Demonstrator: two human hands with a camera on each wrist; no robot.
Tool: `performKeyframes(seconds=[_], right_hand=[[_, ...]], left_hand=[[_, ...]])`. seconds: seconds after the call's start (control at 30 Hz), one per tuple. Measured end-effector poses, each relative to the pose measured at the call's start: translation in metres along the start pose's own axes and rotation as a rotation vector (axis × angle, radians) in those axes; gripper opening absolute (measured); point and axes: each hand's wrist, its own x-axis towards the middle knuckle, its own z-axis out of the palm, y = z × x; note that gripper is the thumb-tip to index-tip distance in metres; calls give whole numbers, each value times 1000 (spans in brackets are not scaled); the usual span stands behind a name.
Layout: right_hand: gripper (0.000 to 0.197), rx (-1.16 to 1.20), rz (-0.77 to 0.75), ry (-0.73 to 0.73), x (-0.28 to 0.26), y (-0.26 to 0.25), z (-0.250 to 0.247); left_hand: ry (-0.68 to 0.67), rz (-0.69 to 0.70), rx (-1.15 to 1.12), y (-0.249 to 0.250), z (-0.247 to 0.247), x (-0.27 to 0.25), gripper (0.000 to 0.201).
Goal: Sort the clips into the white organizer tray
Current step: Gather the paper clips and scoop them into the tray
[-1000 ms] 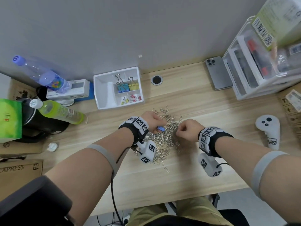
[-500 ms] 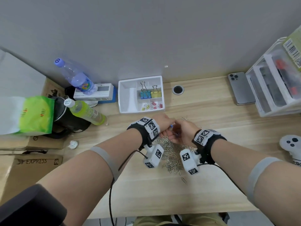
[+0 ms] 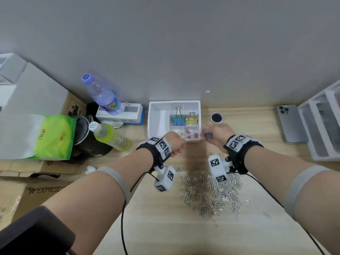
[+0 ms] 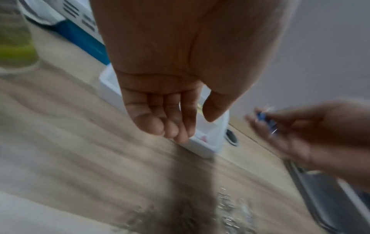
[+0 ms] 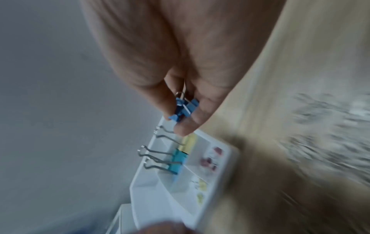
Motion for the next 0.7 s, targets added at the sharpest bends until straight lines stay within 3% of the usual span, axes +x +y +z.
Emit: performKeyframes(seconds=[0.07,0.17,0.37,0.53,0.7], right_hand=[[14,-17,-74,66,14,-25,10],[16,-228,-158,136,36,-50,26],[20,-597,-277,204,74,-56,57],[35,-804,-261,183,87,-50,68],[22,-890,-312,111,87,-44,72]], left_hand=[[-20,-51,25,-10,-16,6,16],[-49,-123,-1,-22,-33,15,12],[-119,-172,44,-42,-45,34,21],[-176,-216,78,-52,-39,46,19],[-212,-230,57,-55,-29,51,16]])
